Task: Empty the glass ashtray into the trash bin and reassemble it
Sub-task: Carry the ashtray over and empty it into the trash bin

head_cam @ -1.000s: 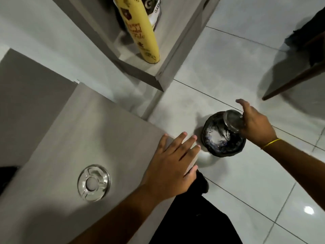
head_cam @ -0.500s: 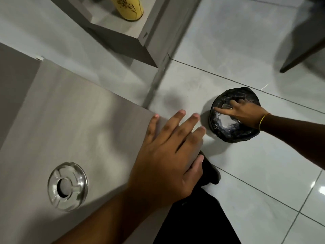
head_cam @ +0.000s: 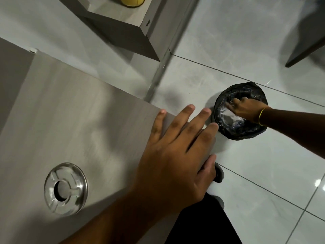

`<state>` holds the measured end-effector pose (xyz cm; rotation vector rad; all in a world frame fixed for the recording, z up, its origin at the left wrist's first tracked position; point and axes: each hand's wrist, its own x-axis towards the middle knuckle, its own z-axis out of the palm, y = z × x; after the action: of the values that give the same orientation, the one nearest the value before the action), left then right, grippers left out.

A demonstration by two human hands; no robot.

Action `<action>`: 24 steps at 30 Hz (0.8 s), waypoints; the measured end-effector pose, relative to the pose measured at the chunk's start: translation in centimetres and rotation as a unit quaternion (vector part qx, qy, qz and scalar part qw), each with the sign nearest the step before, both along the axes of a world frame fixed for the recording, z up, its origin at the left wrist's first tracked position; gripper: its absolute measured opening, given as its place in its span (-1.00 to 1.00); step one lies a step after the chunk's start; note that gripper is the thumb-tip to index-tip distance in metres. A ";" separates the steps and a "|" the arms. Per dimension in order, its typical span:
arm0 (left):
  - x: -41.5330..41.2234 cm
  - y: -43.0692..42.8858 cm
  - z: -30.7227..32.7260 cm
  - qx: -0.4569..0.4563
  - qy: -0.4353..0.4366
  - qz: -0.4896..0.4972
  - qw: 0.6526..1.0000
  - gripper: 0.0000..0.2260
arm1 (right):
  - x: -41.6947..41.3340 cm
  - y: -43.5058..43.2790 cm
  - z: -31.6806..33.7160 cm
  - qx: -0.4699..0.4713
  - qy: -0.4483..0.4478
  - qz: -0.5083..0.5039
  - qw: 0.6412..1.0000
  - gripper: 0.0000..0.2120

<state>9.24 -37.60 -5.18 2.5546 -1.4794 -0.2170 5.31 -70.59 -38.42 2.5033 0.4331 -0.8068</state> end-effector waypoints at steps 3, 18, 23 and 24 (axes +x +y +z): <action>0.0 0.1 0.0 -0.003 0.001 0.000 1.000 -0.53 | 0.4 0.5 0.0 0.040 0.007 0.000 0.999 -0.28; -0.3 0.2 -0.2 0.008 0.005 -0.001 1.000 -0.54 | 1.3 1.4 -0.2 0.035 -0.008 -0.153 0.988 -0.47; 0.2 0.0 -0.1 0.043 0.030 -0.010 0.999 -0.53 | 0.7 0.3 4.3 0.175 -0.080 -0.484 0.854 -0.50; 0.3 0.2 0.8 0.045 0.035 -0.007 0.998 -0.53 | 0.5 -0.1 6.3 0.198 -0.090 -0.546 0.809 -0.56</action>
<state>9.52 -37.38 -4.36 2.5781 -1.4937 -0.3795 5.82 -70.66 -32.14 3.0950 -1.1496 -0.8717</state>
